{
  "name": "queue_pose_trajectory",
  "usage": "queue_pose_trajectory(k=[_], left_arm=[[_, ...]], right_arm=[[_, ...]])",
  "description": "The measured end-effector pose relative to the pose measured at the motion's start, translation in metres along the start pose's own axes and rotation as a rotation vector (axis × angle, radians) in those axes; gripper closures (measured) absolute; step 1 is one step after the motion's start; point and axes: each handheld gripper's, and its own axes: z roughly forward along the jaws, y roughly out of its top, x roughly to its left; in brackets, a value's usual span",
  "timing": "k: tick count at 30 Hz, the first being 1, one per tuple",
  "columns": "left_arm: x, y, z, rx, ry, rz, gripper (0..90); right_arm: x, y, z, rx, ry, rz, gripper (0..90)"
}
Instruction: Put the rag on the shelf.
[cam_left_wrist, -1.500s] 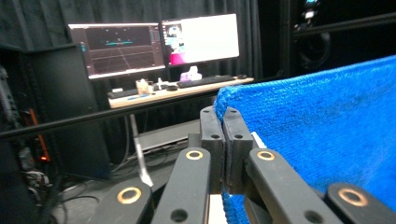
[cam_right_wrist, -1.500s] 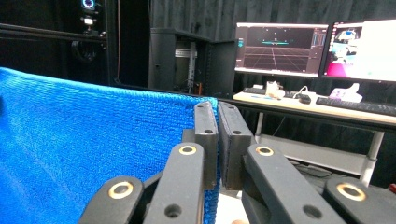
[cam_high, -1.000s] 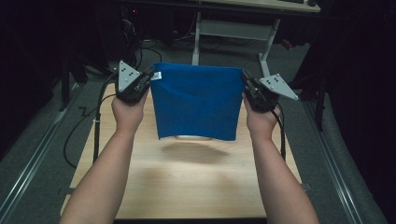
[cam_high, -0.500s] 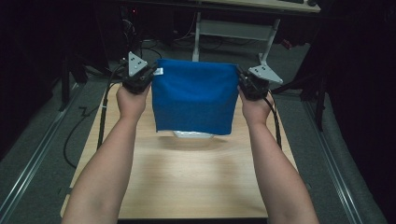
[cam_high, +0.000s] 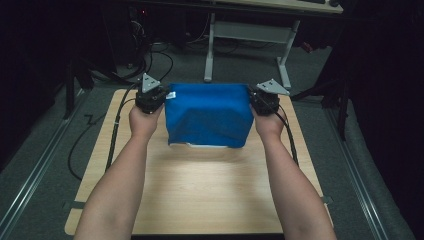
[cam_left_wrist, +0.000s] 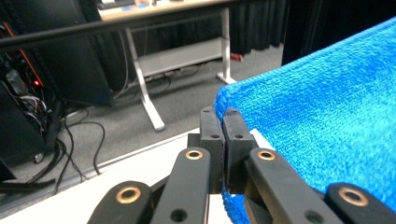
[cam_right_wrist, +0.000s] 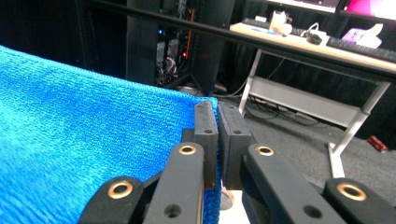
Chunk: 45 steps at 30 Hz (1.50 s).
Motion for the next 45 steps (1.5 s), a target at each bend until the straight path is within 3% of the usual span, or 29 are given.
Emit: queue_pose_trajectory(k=[5, 18, 24, 27, 33, 37, 45], left_arm=[[-0.003, -0.011, 0.003, 0.003, -0.016, -0.005, 89.0], [-0.011, -0.045, 0.012, 0.065, -0.061, -0.044, 88.8], [-0.016, -0.061, 0.015, 0.101, -0.090, -0.065, 88.7], [-0.018, -0.069, 0.018, 0.141, -0.108, -0.070, 88.6], [-0.020, -0.080, 0.019, 0.145, -0.117, -0.098, 88.6], [-0.025, -0.088, 0.018, 0.166, -0.125, -0.089, 88.5], [-0.030, -0.097, 0.012, 0.170, -0.136, -0.092, 88.4]], right_arm=[[-0.002, -0.013, 0.003, 0.022, 0.003, 0.012, 87.8], [-0.005, -0.042, 0.006, 0.057, 0.036, 0.058, 87.8], [-0.005, -0.057, 0.006, 0.078, 0.058, 0.089, 87.7], [-0.005, -0.066, 0.008, 0.096, 0.073, 0.117, 87.7], [-0.005, -0.078, 0.010, 0.105, 0.090, 0.139, 87.5], [-0.006, -0.090, 0.013, 0.135, 0.099, 0.157, 87.4], [-0.004, -0.097, 0.018, 0.150, 0.114, 0.176, 87.1]])
